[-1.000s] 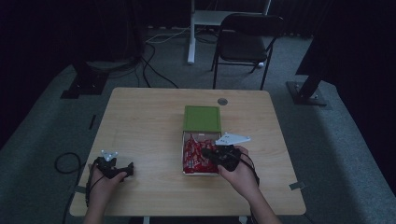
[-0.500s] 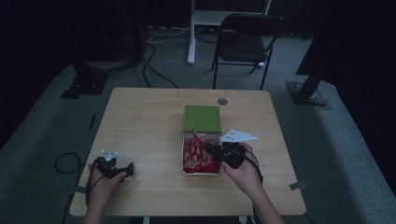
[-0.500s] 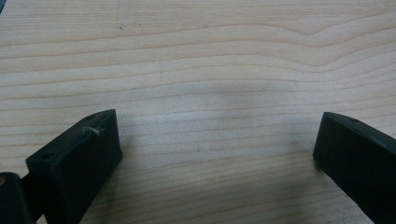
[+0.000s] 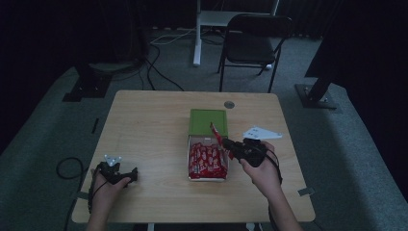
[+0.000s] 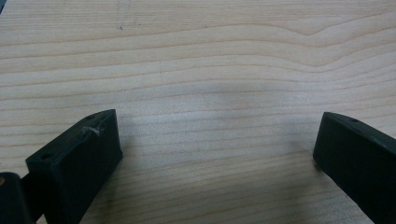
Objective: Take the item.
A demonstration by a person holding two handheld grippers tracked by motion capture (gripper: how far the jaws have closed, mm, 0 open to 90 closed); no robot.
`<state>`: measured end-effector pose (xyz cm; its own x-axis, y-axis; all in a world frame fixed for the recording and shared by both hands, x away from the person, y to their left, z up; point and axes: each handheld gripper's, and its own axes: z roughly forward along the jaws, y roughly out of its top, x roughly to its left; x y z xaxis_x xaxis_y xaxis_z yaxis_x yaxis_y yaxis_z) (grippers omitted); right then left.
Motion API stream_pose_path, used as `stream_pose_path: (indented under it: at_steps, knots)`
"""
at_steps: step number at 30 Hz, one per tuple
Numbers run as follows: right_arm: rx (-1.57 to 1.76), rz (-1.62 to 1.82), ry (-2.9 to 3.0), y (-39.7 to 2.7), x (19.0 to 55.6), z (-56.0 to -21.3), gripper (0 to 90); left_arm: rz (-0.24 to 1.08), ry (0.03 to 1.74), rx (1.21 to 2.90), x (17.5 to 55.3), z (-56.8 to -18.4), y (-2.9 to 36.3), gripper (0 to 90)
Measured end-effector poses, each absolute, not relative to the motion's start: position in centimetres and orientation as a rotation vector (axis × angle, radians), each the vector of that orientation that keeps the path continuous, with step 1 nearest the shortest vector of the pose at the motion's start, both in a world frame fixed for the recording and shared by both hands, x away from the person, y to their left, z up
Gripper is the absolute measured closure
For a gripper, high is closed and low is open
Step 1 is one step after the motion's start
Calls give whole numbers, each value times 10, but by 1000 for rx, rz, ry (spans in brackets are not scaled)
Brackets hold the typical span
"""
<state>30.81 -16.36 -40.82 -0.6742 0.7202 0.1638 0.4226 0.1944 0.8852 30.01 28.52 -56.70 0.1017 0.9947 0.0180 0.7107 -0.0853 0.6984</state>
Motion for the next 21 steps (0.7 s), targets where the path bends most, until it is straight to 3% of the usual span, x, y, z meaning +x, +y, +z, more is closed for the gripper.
stream_pose_path:
  at_steps: [21]
  knots:
    - [1299, 1377, 1963, -250, 323, -411, 891, 698, 1662, 1850, 300, -567, 285, 16]
